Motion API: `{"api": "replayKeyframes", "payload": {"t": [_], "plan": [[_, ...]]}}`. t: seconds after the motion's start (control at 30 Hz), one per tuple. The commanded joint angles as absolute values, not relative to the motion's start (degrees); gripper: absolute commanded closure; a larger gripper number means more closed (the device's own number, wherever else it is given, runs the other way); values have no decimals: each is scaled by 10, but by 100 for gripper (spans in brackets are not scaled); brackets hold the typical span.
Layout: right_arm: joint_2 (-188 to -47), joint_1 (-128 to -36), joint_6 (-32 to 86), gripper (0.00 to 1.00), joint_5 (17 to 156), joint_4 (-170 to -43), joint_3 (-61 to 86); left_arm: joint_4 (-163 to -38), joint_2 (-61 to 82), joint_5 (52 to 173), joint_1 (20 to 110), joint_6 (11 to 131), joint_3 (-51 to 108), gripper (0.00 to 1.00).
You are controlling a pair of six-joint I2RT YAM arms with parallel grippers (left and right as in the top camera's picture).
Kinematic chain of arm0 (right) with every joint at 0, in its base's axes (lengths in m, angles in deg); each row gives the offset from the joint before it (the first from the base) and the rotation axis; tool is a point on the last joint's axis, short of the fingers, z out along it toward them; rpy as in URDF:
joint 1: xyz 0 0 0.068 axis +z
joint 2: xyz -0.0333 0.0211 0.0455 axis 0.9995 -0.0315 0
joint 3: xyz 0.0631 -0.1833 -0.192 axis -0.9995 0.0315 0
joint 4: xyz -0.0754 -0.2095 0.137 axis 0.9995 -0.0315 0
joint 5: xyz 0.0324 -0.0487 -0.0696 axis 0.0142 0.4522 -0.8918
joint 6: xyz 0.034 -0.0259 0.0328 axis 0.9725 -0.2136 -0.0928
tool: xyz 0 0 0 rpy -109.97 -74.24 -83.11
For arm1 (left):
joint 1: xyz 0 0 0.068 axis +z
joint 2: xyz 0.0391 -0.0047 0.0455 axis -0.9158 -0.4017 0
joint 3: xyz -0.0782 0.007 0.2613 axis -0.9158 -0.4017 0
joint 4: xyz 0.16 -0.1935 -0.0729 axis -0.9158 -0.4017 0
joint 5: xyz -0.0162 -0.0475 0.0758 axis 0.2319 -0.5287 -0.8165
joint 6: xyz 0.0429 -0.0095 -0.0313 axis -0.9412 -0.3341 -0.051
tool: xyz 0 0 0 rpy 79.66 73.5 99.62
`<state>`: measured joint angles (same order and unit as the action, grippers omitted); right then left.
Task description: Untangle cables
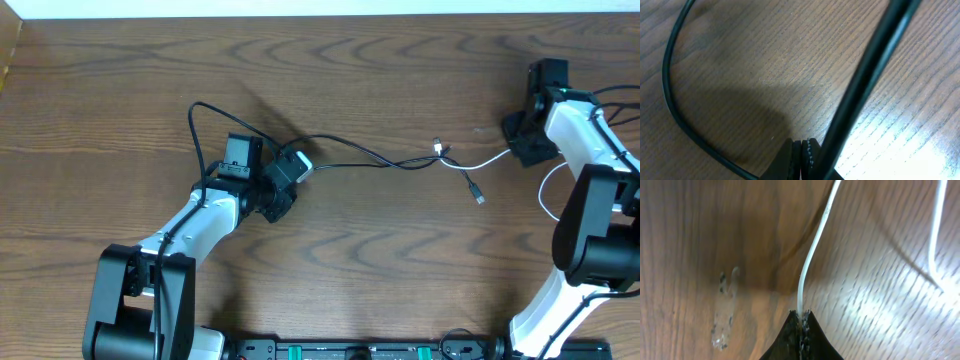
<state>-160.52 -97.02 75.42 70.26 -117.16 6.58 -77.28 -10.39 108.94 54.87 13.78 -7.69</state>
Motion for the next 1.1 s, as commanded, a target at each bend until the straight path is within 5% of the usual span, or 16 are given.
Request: {"api": "replayKeyframes", "payload": {"t": [0.0, 0.33, 0.73, 0.93, 1.0, 1.07], "plan": [[-1546, -1000, 713, 99, 666, -1172, 68, -773, -107, 1089, 552, 142, -79, 93], [-1361, -1109, 611, 99, 517, -1148, 68, -773, -107, 1089, 552, 155, -79, 93], [-1343, -1241, 531, 99, 521, -1071, 68, -776, -107, 1089, 552, 162, -79, 92], [-1346, -1274, 530, 99, 656, -1065, 68, -775, -107, 1089, 552, 162, -79, 93], [-1348, -1267, 530, 93, 705, -1072, 68, -775, -107, 1089, 552, 162, -79, 93], [-1349, -1255, 531, 72, 730, -1093, 68, -775, -107, 1089, 552, 162, -79, 93]]}}
